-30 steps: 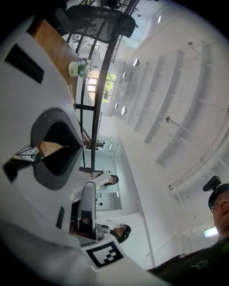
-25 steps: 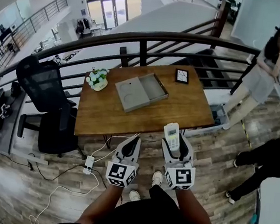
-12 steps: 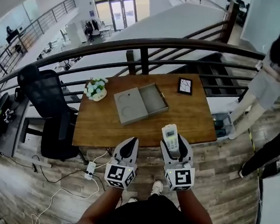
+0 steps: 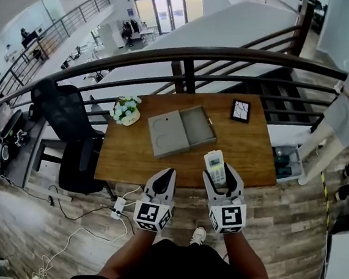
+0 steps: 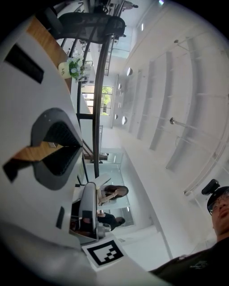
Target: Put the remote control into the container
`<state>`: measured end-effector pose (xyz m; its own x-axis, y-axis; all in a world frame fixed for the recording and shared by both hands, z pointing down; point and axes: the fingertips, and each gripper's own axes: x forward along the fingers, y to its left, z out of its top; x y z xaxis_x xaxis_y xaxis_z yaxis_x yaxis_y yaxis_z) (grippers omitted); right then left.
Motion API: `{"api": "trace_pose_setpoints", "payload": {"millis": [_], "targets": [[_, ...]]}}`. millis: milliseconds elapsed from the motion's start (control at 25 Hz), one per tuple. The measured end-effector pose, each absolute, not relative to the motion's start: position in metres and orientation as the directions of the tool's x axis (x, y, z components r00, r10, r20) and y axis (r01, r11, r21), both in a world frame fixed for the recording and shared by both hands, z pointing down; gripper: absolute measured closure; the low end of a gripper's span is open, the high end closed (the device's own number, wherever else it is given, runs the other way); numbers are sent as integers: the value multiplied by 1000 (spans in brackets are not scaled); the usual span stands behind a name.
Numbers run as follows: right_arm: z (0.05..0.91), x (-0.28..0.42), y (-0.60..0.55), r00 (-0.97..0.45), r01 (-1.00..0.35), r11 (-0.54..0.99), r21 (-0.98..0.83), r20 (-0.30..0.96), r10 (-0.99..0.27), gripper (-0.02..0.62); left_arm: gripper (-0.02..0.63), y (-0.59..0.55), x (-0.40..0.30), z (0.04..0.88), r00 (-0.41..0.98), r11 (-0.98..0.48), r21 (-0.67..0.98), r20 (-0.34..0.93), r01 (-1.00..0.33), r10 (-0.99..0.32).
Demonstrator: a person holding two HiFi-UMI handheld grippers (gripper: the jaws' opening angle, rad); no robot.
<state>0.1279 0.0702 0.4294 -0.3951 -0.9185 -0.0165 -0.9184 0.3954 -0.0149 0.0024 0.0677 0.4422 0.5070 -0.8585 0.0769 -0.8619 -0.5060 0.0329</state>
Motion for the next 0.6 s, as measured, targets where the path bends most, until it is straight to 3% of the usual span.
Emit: {"api": "trace_pose_setpoints", "payload": {"millis": [600], "targets": [[429,102,8,-447,-895,447,12,-22,-894,330,598,6,-20,446,478,-476,45,59,-878,-876]]}}
